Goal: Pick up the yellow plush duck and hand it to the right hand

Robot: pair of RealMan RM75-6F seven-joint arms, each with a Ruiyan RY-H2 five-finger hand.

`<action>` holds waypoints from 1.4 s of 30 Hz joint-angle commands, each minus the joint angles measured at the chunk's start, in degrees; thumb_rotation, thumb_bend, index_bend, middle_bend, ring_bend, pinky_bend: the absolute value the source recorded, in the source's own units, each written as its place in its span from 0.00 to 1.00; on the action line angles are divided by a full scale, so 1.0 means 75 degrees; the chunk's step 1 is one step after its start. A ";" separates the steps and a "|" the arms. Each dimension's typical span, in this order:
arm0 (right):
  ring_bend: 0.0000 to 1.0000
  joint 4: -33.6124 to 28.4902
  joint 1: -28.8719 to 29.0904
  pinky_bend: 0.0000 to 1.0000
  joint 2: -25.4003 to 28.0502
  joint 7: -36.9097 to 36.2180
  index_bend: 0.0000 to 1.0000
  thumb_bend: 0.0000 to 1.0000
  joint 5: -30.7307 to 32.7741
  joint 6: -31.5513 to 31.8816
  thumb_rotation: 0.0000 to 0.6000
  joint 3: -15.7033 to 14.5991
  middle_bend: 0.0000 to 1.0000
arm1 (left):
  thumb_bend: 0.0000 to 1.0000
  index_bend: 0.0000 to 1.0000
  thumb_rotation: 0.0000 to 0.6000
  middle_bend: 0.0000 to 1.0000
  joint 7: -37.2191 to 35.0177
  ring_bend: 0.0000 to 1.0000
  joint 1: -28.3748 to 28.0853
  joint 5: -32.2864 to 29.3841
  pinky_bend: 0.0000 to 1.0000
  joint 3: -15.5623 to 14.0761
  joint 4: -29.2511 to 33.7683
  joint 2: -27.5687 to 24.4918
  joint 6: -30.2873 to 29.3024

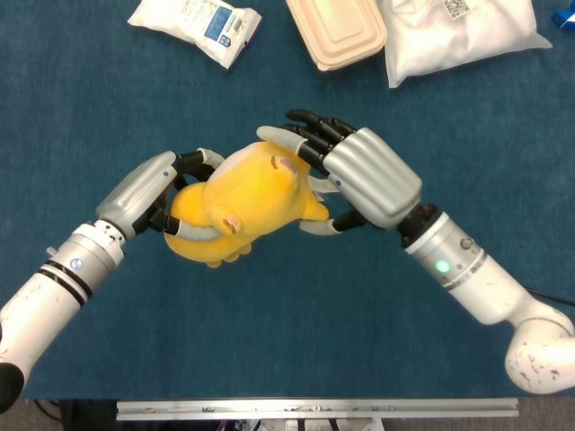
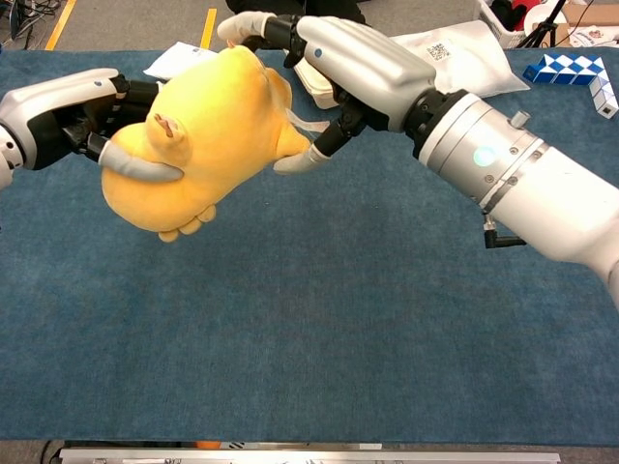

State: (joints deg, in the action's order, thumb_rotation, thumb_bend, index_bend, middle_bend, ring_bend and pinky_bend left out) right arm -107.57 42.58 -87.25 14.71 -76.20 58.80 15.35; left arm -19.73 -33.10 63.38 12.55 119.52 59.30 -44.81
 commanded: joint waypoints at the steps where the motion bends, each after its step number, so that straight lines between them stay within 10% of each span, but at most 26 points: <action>1: 0.11 0.0033 0.0066 0.24 -0.0077 0.0015 0.14 0.00 0.0082 -0.0014 1.00 0.0017 0.22 | 0.21 0.42 1.00 0.41 -0.0090 0.37 0.0005 0.0047 0.59 -0.0008 0.0019 -0.0014 0.0019; 9: 0.11 0.0096 0.0243 0.24 -0.0322 0.0149 0.14 0.02 0.0339 -0.0038 1.00 -0.0024 0.24 | 0.21 0.42 1.00 0.41 -0.0352 0.37 -0.0087 0.0002 0.59 -0.0001 -0.0060 0.0043 0.0151; 16: 0.25 0.0315 0.0324 0.40 -0.0649 0.0315 0.39 0.41 0.0324 0.0173 1.00 -0.0074 0.36 | 0.21 0.42 1.00 0.41 -0.0535 0.37 -0.0143 0.0033 0.59 -0.0005 -0.0129 0.0058 0.0255; 24: 0.43 0.0458 0.0284 0.58 -0.0856 0.0418 0.54 0.56 0.0340 0.0463 1.00 -0.0100 0.47 | 0.21 0.31 1.00 0.37 -0.0710 0.33 -0.0113 0.0240 0.59 -0.0048 -0.0242 0.0070 0.0250; 30: 0.48 0.0414 0.0223 0.63 -0.0706 0.0339 0.57 0.56 0.0251 0.0494 1.00 -0.0202 0.49 | 0.21 0.04 1.00 0.07 -0.1006 0.02 -0.0110 0.0504 0.32 -0.0097 -0.0403 0.0004 0.0437; 35: 0.49 0.0370 0.0120 0.64 -0.0503 0.0204 0.58 0.57 0.0139 0.0556 1.00 -0.0290 0.50 | 0.20 0.00 1.00 0.00 -0.1161 0.00 -0.0039 0.0742 0.12 -0.0150 -0.0558 -0.0113 0.0415; 42: 0.50 0.0257 -0.0150 0.65 -0.0110 -0.0215 0.60 0.57 -0.0223 0.0818 1.00 -0.0437 0.51 | 0.20 0.00 1.00 0.00 -0.1139 0.00 0.0097 0.0969 0.10 -0.0299 -0.0848 -0.0323 0.0284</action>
State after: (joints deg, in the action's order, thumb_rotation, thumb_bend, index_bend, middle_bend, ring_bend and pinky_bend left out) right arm -105.41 41.86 -88.56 13.55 -77.41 64.53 12.35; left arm -28.65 -32.59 70.32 10.62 113.50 57.20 -42.43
